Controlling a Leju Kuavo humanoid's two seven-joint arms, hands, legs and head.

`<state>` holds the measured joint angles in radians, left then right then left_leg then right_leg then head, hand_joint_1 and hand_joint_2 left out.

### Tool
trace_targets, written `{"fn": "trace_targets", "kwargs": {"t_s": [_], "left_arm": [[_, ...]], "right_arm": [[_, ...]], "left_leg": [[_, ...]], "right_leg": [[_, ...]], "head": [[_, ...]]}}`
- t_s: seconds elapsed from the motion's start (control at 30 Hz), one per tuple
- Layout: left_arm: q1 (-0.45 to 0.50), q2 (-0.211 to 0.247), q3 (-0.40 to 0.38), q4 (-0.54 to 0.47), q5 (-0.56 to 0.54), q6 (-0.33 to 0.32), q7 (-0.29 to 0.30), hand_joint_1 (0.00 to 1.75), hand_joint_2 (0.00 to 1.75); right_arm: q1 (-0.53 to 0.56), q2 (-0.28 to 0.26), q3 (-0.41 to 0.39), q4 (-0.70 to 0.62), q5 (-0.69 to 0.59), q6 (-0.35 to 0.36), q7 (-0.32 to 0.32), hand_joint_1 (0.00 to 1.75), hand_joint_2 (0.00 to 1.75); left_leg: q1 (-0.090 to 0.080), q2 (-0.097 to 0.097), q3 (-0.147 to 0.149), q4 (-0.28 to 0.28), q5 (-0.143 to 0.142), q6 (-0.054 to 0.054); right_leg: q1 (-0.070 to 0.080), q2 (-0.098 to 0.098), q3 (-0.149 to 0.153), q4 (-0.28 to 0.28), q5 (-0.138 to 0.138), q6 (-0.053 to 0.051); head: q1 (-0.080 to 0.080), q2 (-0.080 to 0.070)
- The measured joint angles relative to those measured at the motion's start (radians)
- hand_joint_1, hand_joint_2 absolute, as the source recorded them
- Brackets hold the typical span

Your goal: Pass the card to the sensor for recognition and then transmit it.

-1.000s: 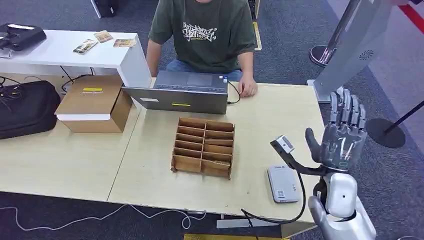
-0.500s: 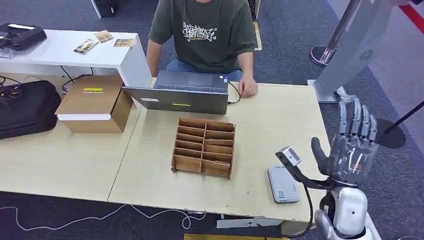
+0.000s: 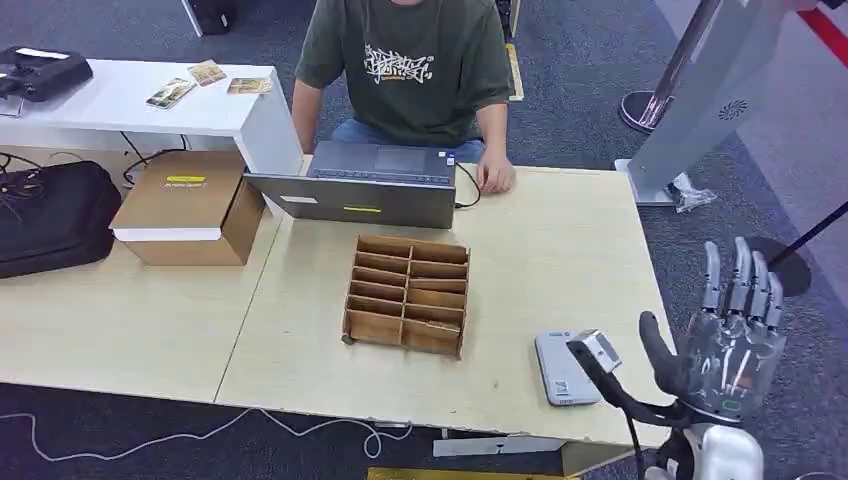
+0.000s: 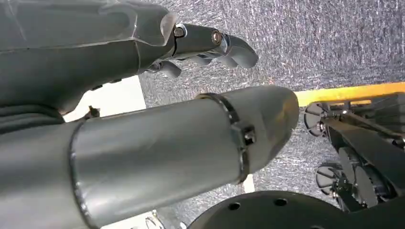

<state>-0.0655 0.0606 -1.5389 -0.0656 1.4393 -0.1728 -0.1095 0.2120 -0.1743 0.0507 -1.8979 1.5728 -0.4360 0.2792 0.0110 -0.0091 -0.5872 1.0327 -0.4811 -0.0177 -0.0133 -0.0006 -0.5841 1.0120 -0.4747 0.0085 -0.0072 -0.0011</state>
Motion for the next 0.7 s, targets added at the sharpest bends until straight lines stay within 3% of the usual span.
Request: {"fn": "trace_targets", "kwargs": {"t_s": [0.3,0.7], "left_arm": [[-0.002,-0.011,0.0,0.002,0.006,0.003,0.0,0.0,0.0],[-0.006,-0.014,0.0,0.005,0.026,0.003,0.0,0.0,0.0]], "right_arm": [[0.053,0.097,0.002,-0.026,0.0,0.043,0.008,0.0,1.75],[0.078,0.103,0.073,-0.063,0.0,0.083,0.121,0.0,1.75]], "left_leg": [[0.0,0.0,0.0,0.0,0.0,0.0],[0.0,0.0,0.0,0.0,0.0,0.0]], "right_leg": [[0.0,0.0,0.0,0.0,0.0,0.0],[0.0,0.0,0.0,0.0,0.0,0.0]], "head": [[0.0,0.0],[0.0,0.0]]}}
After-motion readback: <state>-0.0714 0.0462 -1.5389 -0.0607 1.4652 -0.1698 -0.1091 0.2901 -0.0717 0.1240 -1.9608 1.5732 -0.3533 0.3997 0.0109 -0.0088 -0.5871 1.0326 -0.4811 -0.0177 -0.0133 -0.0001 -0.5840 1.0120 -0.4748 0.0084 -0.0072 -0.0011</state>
